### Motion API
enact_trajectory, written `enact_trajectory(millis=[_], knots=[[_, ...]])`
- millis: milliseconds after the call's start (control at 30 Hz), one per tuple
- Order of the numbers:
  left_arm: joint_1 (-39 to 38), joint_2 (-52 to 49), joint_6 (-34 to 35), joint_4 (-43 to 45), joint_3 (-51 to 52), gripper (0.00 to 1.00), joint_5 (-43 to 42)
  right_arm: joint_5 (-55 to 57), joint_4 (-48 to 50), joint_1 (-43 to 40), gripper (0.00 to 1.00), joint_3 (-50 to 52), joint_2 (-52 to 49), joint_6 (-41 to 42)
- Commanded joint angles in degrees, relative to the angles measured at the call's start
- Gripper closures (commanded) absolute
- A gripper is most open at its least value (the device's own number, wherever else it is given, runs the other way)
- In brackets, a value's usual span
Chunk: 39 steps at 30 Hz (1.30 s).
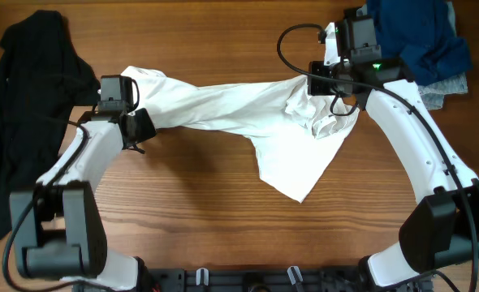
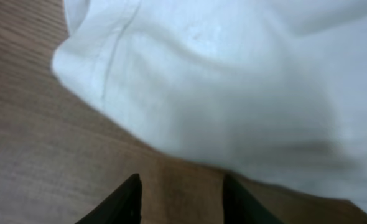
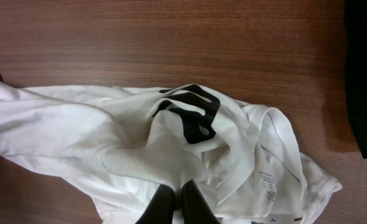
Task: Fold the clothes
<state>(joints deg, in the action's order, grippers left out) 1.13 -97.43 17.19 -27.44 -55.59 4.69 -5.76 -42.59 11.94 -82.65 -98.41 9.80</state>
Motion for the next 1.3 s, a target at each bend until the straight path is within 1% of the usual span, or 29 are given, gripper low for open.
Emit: enact_trajectory(millis=[0, 67, 167, 367, 500, 600, 733, 967, 1000, 1067, 1100, 1167, 1267], knots=[[0.26, -5.44, -0.52, 3.87, 0.59, 0.62, 1.66, -0.63, 0.17, 0.09, 0.96, 0.28, -0.76, -0.63], [0.26, -7.45, -0.50, 5.84, 0.59, 0.63, 2.62, -0.63, 0.17, 0.09, 0.96, 0.28, -0.76, -0.66], [0.26, -7.52, -0.52, 8.07, 0.28, 0.63, 4.46, -0.61, 0.20, 0.07, 0.96, 0.28, -0.76, -0.63], [0.26, -7.34, -0.59, 8.81, -7.04, 0.60, 7.93, -0.61, 0.17, 0.07, 0.96, 0.28, -0.76, -0.66], [0.22, -7.34, -1.62, 8.61, -12.98, 0.60, 7.80, -0.59, 0.20, 0.07, 0.96, 0.28, -0.76, -0.61], [0.22, -7.37, -1.62, 8.59, -14.45, 0.60, 7.78, -0.61, 0.39, 0.09, 0.96, 0.28, -0.76, -0.59], [0.22, -7.61, -1.84, 5.70, -14.43, 0.60, 7.78, -0.61, 0.52, 0.07, 0.96, 0.28, -0.76, -0.63], [0.22, -7.32, -1.79, -12.28, -14.45, 0.62, 7.39, -0.59, 0.57, 0.07, 0.96, 0.28, -0.76, -0.61], [0.24, -7.32, -1.81, -13.51, -14.40, 0.62, 7.41, -0.59, 0.57, 0.07, 0.96, 0.28, -0.76, -0.61], [0.35, -7.34, -1.86, -13.57, -13.75, 0.63, 8.28, -0.63, 0.79, 0.09, 0.96, 0.31, -0.76, -0.61], [0.50, -7.39, -2.01, -13.03, -13.51, 0.66, 8.48, -0.63, 1.11, 0.09, 0.96, 0.42, -0.76, -0.61], [0.74, -7.63, -2.05, -10.73, -12.83, 0.69, 8.46, -0.63, 1.22, 0.09, 0.96, 0.55, -0.76, -0.61], [0.74, -8.79, -2.05, -7.48, -12.33, 0.70, 8.35, -0.63, 1.16, 0.09, 0.96, 0.61, -0.76, -0.61]])
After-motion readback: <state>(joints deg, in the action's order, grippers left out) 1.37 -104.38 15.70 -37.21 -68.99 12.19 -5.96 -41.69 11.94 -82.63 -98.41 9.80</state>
